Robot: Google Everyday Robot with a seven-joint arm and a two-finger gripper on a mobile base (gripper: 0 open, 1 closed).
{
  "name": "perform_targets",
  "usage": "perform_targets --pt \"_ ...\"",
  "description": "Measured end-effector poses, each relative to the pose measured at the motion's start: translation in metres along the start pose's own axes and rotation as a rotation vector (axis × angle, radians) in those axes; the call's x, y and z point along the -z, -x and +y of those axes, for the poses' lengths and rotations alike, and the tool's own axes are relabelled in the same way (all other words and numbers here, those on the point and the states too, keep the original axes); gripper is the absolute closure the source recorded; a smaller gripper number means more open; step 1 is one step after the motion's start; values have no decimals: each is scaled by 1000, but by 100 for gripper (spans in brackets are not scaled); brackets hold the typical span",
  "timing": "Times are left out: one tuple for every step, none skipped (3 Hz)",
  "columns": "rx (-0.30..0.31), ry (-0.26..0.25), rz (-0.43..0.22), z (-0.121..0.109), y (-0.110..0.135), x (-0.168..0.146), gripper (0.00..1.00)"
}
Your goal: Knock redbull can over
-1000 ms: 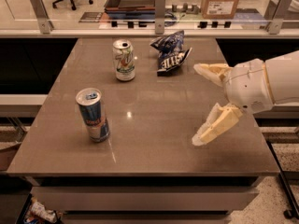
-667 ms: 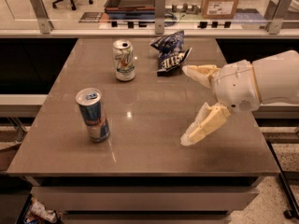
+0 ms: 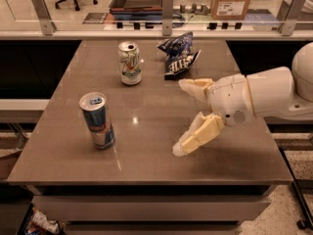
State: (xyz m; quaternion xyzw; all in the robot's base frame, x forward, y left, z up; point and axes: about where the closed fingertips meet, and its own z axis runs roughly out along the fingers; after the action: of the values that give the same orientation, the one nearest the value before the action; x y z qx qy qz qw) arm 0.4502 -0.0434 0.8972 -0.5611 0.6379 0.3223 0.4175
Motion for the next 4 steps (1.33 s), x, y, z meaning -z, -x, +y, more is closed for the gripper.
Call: perform_targets --pt "1 -1 -1 0 1 0 0" --pt "30 10 -74 -5 6 -9 0" --pt "58 43 -168 -8 13 -33 0" --pt "74 53 -236 -2 22 -52 0"
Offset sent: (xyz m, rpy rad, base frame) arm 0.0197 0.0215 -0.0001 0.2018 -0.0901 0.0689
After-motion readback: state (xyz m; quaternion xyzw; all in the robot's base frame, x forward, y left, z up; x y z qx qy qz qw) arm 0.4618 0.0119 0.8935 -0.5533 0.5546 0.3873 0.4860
